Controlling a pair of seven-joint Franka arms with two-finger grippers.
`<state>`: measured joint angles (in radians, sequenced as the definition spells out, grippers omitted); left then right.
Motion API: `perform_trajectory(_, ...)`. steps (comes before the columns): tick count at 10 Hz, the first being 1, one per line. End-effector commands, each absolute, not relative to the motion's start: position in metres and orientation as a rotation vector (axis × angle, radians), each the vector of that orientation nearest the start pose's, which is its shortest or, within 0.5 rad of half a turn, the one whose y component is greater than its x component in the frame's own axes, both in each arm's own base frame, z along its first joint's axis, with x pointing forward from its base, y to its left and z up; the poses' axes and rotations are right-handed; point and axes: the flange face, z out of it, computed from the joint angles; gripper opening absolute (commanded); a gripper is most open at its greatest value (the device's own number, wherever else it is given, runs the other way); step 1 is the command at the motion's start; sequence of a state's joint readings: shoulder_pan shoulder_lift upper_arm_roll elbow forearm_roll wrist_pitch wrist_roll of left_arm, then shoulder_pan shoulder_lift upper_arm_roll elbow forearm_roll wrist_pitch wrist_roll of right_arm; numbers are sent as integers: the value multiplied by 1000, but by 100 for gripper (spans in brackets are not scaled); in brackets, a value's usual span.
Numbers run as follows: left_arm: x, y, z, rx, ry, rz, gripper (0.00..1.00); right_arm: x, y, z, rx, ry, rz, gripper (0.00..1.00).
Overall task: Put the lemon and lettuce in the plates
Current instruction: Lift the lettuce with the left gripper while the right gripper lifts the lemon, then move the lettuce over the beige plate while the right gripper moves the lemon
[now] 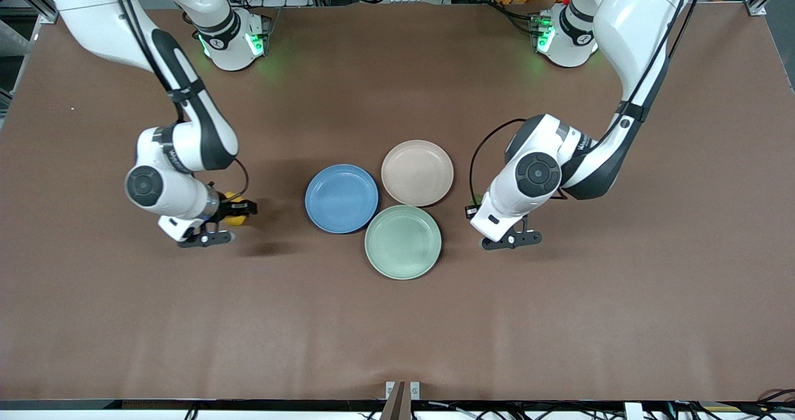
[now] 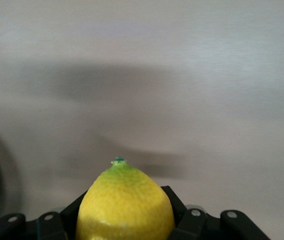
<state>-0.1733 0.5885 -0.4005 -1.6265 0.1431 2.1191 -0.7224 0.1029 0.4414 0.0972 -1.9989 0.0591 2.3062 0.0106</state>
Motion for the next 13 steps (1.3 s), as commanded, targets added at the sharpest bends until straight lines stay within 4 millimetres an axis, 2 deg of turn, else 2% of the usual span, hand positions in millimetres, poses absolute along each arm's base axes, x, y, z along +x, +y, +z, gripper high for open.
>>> perform_trajectory(1, 577, -356, 310, -3187, -193, 144, 0, 571, 157, 238, -3026, -281, 216, 36)
perform_trajectory(3, 569, -368, 312, -3195, -165, 150, 0, 561, 198, 240, -3037, -262, 218, 35)
perform_trajectory(4, 554, -390, 310, -3190, -144, 157, 0, 557, 223, 245, -3046, -216, 208, 35)
perform_trajectory(6, 548, -412, 323, -3198, -251, 127, 0, 546, 266, 253, -3056, -150, 191, 35)
perform_trajectory(9, 547, -414, 319, -3188, -293, 129, 0, 538, 303, 254, -3060, -100, 175, 35)
perform_trajectory(11, 543, -423, 309, -3193, -268, 139, 0, 534, 317, 250, -3066, -79, 164, 35)
perform_trajectory(13, 547, -435, 308, -3236, -269, 111, 0, 533, 332, 240, -3067, -41, 155, 35)
